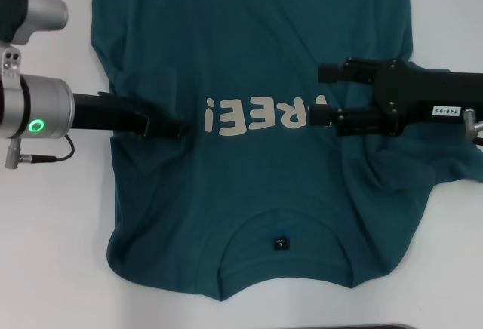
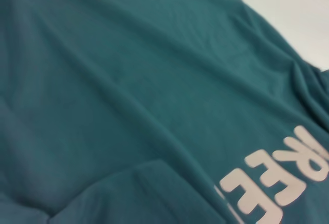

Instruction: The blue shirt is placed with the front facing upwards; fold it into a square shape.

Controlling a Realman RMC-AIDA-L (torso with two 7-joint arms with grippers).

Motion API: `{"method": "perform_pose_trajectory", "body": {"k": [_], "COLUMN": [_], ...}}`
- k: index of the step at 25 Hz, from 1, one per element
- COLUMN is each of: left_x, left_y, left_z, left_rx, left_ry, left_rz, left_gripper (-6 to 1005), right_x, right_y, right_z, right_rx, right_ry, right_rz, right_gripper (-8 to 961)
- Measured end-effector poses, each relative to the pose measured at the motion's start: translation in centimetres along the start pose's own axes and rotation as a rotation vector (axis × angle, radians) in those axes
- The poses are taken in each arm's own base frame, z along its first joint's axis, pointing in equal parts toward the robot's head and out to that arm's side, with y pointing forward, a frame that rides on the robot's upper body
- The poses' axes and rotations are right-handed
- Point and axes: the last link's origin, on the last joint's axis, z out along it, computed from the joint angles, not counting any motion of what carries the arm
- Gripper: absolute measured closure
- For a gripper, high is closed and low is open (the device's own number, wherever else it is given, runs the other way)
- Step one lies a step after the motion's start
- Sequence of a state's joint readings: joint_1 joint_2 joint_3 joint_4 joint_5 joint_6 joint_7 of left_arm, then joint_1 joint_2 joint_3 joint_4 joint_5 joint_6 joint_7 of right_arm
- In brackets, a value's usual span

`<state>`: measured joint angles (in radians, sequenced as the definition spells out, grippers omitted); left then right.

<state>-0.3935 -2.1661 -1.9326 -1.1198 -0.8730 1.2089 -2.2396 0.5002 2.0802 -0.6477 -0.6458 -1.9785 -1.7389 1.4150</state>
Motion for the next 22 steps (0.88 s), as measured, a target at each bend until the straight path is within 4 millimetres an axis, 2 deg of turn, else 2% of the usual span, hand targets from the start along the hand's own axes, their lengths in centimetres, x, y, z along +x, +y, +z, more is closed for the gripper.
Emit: {"method": "perform_pose_trajectory", "body": {"k": [22], "left_x": [0.66], "left_y": [0.12], "left_z": [0.4], "left_rx": [0.016], "left_ry": [-0.026], "left_rz": [0.001], "left_gripper": [125], "right_x": [-0.04], "right_y": [-0.07], "right_z": [-0.17], "right_rx": [0.009], "right_ry": [-0.007], "right_rz": [0.0], "right_gripper": [40]}}
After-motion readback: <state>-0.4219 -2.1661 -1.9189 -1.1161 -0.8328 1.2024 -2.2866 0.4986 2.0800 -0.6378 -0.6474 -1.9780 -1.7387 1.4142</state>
